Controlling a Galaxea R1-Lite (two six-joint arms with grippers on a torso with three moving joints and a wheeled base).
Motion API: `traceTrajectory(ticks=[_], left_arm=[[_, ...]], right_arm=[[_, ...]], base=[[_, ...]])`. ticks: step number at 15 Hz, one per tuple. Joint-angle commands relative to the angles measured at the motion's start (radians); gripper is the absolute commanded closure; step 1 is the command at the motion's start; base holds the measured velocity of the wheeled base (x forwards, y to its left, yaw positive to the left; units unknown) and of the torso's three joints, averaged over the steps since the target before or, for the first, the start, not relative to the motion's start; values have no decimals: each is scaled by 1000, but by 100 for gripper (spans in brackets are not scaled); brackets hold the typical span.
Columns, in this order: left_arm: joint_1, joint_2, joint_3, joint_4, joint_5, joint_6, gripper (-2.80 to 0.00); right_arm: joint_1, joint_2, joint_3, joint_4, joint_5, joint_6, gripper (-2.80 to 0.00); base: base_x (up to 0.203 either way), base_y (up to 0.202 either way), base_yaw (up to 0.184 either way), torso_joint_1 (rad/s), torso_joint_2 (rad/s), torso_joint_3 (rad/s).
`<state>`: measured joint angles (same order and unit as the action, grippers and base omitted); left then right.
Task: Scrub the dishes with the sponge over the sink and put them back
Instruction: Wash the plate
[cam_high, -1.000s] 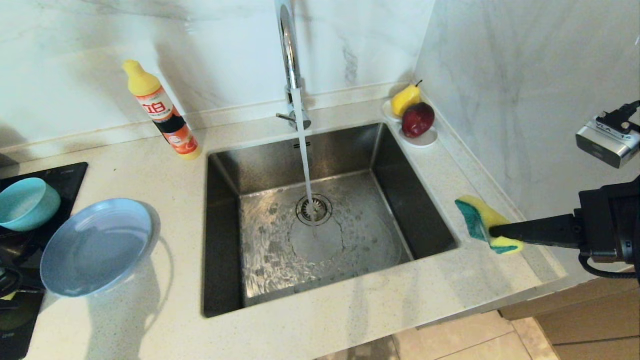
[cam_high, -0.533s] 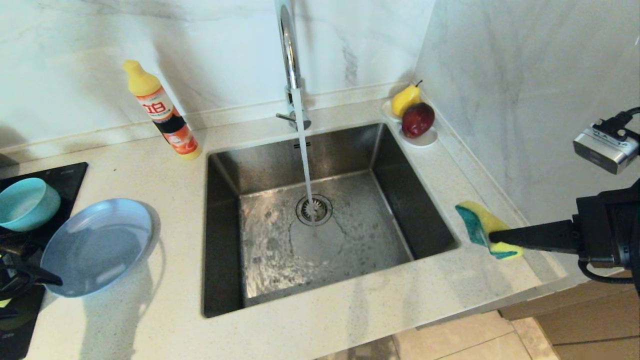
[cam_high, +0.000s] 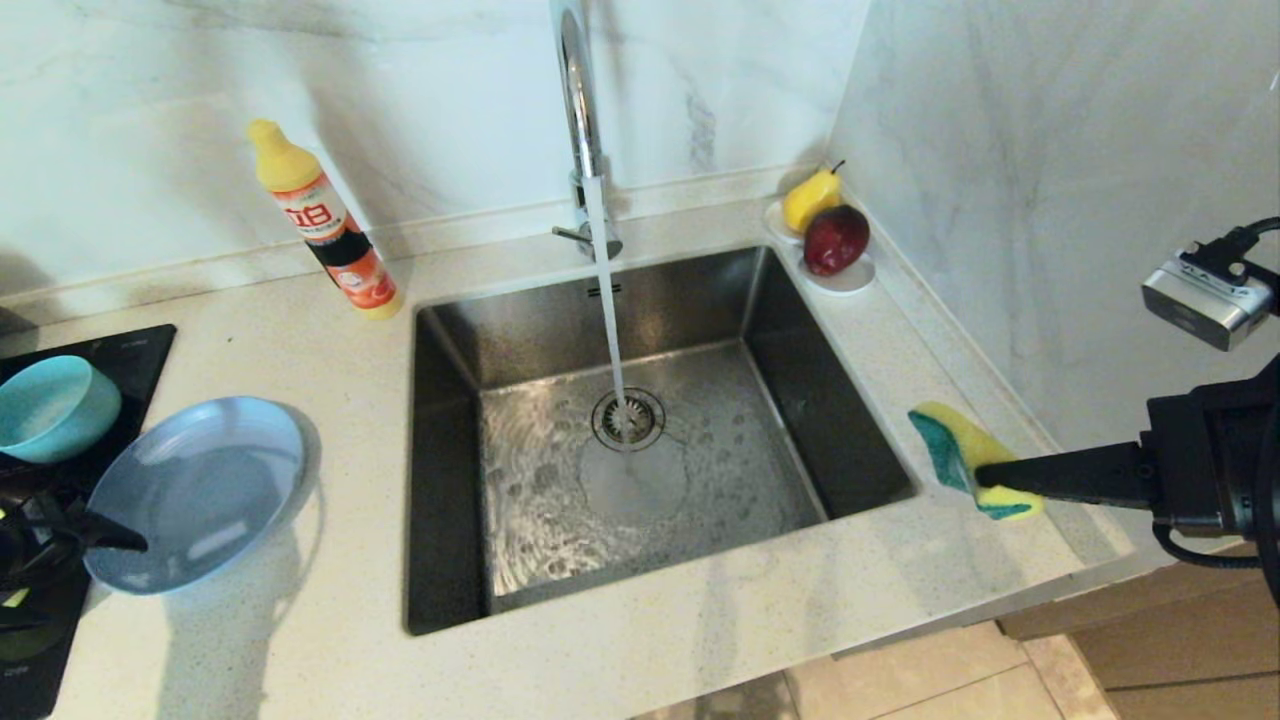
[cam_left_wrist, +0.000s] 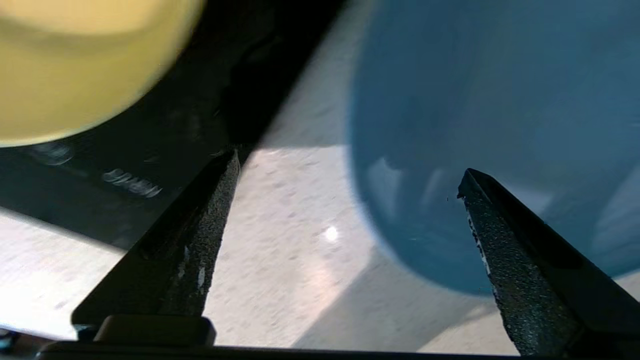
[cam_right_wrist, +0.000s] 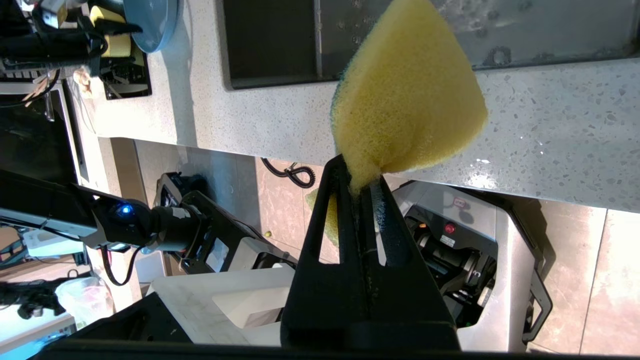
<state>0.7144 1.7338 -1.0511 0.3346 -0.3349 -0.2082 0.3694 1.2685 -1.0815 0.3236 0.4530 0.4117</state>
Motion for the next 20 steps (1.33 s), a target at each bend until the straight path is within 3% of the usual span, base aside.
traceTrajectory(ticks=[1, 5, 10, 19, 20], left_arm=[[-36, 3, 5, -10, -3, -13, -280], [-76, 12, 6, -97, -4, -67, -280], [-81, 41, 6, -170, -3, -71, -280], [-79, 61, 7, -178, -3, -71, -280], [-79, 64, 7, -178, -3, -72, 0]], right_arm=[[0, -1, 0, 2, 3, 1, 0], [0, -1, 2, 2, 4, 1, 0], [-1, 11, 5, 2, 4, -4, 0], [0, -3, -11, 3, 4, -7, 0], [0, -3, -9, 3, 4, -7, 0]], base=[[0, 0, 0, 0, 0, 0], [0, 0, 0, 0, 0, 0], [0, 0, 0, 0, 0, 0], [0, 0, 0, 0, 0, 0], [0, 0, 0, 0, 0, 0]])
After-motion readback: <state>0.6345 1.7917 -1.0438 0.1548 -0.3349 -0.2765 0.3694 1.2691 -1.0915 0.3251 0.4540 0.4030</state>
